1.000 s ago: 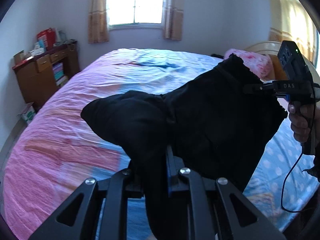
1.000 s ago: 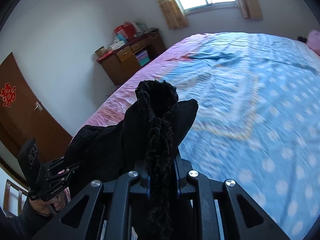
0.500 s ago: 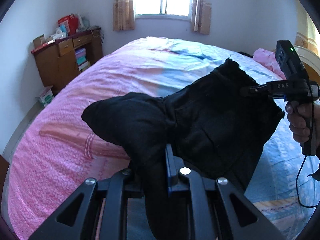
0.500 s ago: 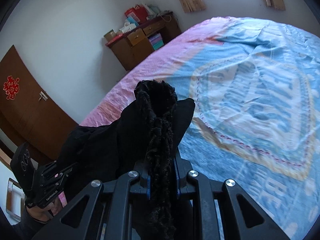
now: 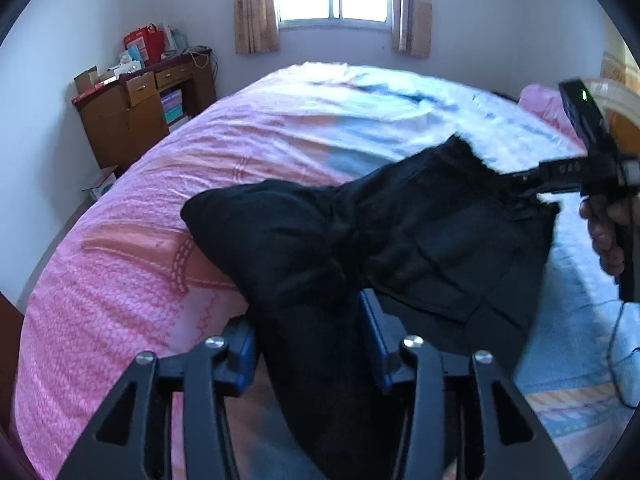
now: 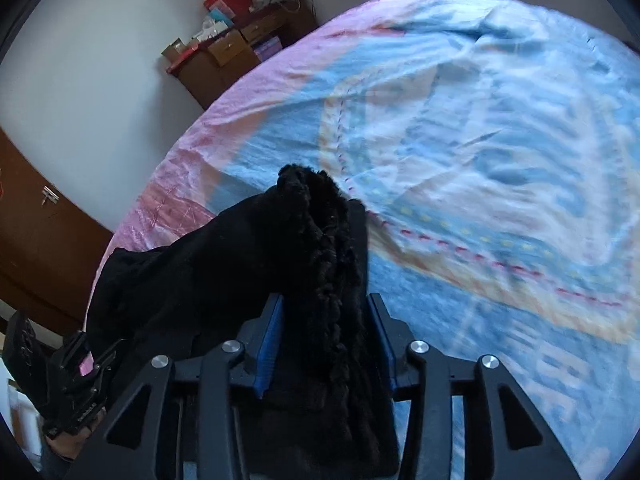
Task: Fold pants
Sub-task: 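Release the folded trousers with the right gripper and withdraw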
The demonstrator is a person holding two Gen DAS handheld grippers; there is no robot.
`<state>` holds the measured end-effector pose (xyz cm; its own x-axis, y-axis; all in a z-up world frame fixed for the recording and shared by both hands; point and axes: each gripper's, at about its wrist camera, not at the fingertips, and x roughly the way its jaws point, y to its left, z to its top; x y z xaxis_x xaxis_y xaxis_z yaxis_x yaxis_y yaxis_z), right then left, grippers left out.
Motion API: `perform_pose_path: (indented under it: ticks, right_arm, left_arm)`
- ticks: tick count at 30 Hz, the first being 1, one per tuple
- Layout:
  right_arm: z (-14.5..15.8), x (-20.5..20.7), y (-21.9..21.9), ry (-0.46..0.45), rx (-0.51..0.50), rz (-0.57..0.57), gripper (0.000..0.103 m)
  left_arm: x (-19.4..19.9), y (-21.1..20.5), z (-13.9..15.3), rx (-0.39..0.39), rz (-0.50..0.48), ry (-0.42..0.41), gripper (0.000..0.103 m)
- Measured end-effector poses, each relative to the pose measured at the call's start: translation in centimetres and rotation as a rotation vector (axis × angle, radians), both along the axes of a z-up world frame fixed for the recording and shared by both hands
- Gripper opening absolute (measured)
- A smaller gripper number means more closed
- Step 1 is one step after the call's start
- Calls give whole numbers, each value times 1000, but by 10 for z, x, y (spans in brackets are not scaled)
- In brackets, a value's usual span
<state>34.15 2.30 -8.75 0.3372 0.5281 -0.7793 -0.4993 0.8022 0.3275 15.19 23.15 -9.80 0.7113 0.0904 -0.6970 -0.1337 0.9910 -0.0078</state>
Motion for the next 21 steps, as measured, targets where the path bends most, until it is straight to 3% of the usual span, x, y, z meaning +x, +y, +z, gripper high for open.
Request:
perform_pose_path:
  ticks: [3, 10, 13, 21]
  right_arm:
    - [18, -17, -24, -56, -15, -54, 44]
    - [58, -96, -70, -164, -11, -104, 45]
    - [71, -138, -82, -230, -19, -98, 45]
    - [96, -220, -100, -366, 12, -116, 54]
  left_arm:
    - [-18, -4, 15, -22, 14, -39, 61]
    - [-68, -33, 48, -80, 10, -137, 64]
    - [-86, -46, 59, -83, 27, -172, 76]
    - [-111, -73, 69, -56, 27, -197, 77]
